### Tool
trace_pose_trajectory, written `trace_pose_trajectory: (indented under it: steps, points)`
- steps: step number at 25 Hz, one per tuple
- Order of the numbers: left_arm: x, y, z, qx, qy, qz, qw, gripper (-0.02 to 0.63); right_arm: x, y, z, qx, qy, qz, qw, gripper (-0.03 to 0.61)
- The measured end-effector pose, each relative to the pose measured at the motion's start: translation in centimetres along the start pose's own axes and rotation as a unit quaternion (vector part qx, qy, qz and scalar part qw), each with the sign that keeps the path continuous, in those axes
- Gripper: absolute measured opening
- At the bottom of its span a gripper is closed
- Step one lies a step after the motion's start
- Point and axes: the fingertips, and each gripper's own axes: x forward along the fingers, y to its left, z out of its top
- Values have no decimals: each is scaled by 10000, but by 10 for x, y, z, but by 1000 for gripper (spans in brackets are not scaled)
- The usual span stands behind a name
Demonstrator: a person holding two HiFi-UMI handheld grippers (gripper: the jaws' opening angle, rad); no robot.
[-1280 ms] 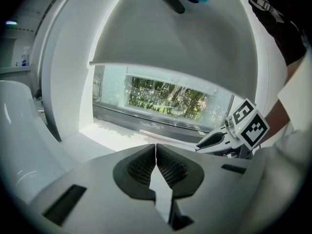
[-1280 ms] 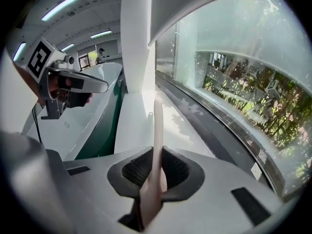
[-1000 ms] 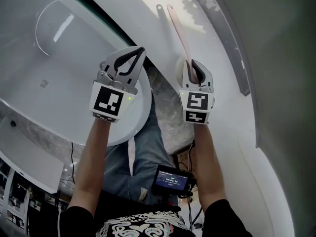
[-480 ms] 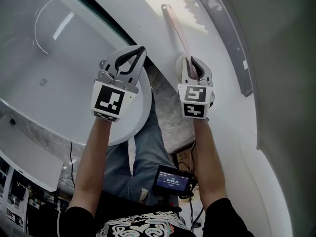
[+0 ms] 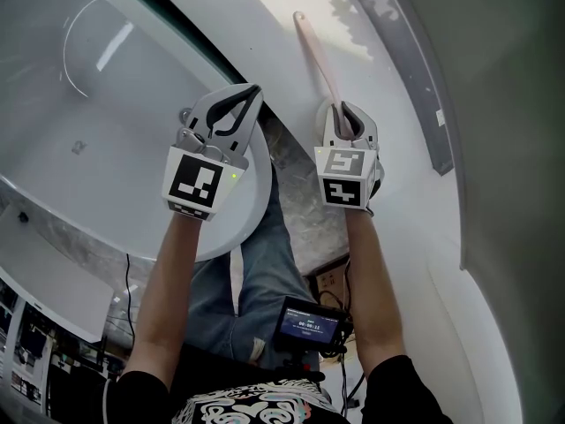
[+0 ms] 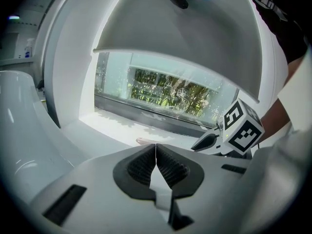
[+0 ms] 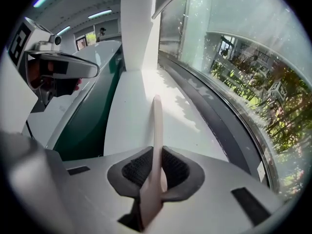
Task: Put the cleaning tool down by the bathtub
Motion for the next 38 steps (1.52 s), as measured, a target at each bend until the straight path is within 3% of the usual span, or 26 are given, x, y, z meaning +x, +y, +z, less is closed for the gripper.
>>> trace_pose_trajectory:
  steps: [19,32,38]
  points:
    - [-29,-5,14,-156,-101,-28,9998,17,-28,19,20,290,-74,208,9993,77]
    - [-23,-1,10,-36,-102,29,9999,17,-33,8,25,358,-423,-64,9984,74]
    - [-21,3,10,12,-122,57,9999,17,-38,5,29,267,-627,-168,9975,29]
